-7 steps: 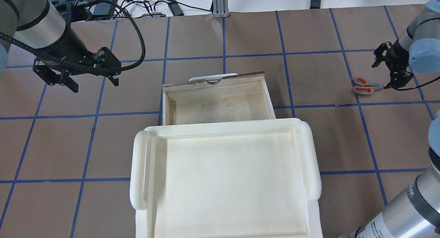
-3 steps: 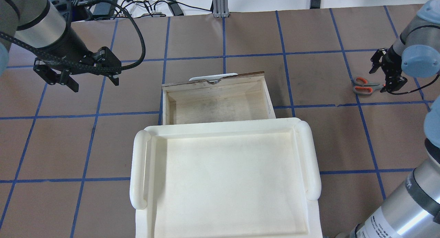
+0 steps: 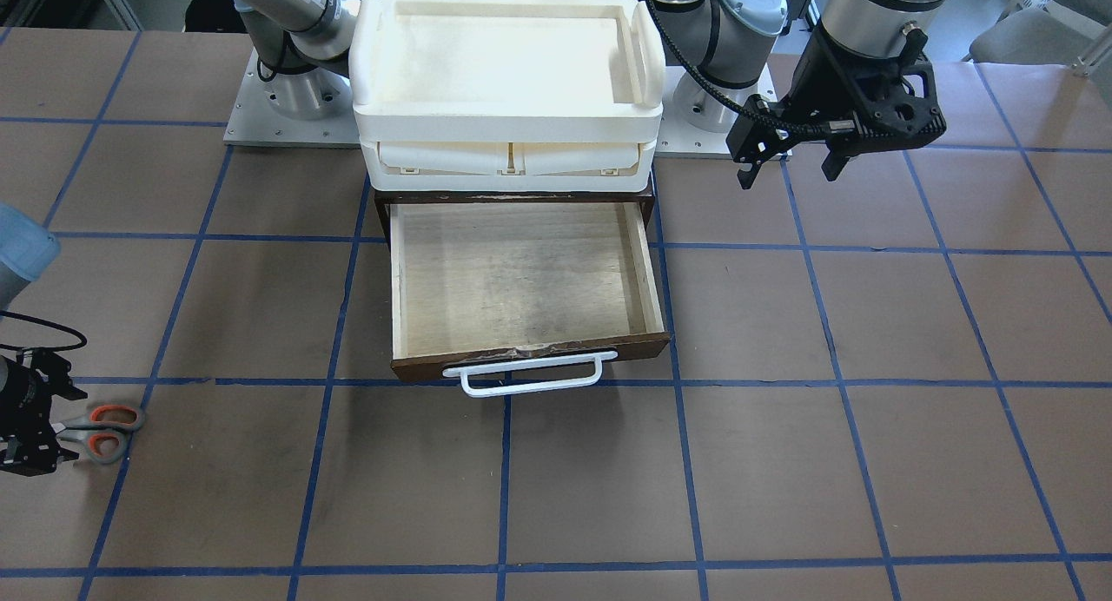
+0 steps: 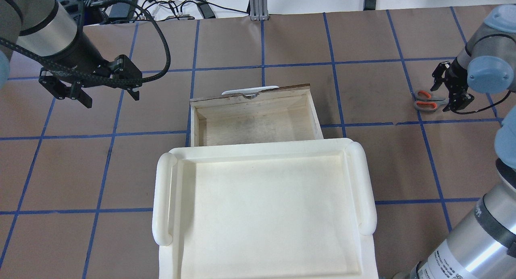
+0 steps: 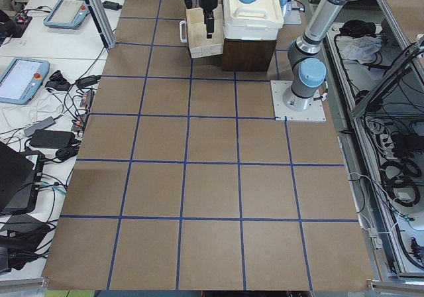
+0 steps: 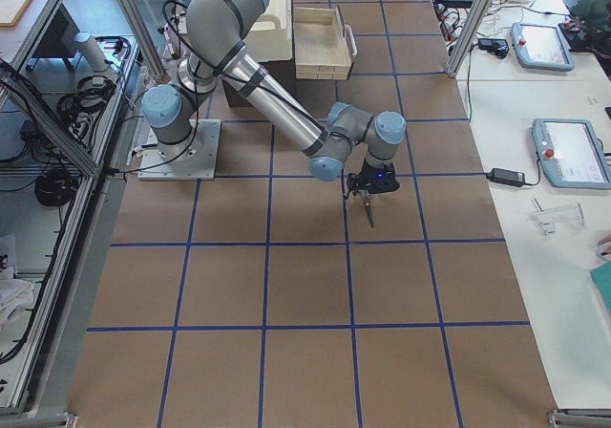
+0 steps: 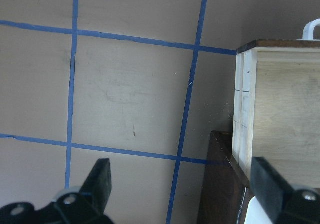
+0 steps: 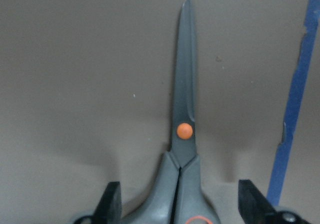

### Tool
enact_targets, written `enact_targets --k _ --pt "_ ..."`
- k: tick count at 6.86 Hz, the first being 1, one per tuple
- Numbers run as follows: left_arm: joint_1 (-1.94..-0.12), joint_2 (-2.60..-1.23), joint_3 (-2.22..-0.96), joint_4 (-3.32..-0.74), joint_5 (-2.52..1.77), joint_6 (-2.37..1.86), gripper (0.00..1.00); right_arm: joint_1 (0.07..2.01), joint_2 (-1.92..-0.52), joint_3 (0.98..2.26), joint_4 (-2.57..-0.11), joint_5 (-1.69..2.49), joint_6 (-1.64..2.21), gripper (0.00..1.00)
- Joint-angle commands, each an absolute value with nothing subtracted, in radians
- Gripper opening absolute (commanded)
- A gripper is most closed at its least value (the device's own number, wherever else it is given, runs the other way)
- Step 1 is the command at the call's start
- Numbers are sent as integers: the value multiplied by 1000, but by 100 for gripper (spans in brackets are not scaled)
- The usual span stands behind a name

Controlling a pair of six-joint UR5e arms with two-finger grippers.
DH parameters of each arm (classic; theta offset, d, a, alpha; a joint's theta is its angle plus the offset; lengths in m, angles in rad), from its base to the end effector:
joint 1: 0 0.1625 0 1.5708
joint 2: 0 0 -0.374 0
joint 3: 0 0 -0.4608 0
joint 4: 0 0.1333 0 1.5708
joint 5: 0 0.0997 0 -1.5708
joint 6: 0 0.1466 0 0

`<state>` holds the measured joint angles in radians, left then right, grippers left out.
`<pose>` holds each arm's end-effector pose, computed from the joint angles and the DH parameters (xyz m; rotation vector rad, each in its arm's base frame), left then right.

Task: Put scissors in drawer and close it
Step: 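Lower the right gripper and close it on the scissors handle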

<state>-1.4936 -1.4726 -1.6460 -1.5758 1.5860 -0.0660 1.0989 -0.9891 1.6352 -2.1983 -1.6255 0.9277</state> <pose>-0.0901 -0.5349 0.4005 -0.2239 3.1181 -0.0280 -0.1931 -0.6541 0.0493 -1.9858 -2.3597 -0.0089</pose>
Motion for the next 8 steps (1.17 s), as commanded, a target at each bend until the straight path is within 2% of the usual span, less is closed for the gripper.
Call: enact_targets --k 1,4,5,6,7,8 --pt "-1493 -1473 -1646 -1575 1588 -64 100 1098 -985 1635 -2197 -1637 920 79" --pt "-1493 -1473 -1646 -1575 1588 -66 100 1098 -983 1635 -2194 -1637 919 72" --pt "-1493 -1473 -1646 -1575 1588 -66 100 1097 -982 1637 -2189 -1637 919 66" --pt "-1493 -1473 -1646 -1575 1588 -66 100 1092 -983 1635 -2195 -1635 910 51" --pt "-1493 -1473 -1646 -1575 1588 -66 100 1089 -983 1635 -2198 -1635 894 47" --pt "-1493 -1473 -1646 -1575 1588 -64 100 1088 -985 1635 -2198 -1635 894 37"
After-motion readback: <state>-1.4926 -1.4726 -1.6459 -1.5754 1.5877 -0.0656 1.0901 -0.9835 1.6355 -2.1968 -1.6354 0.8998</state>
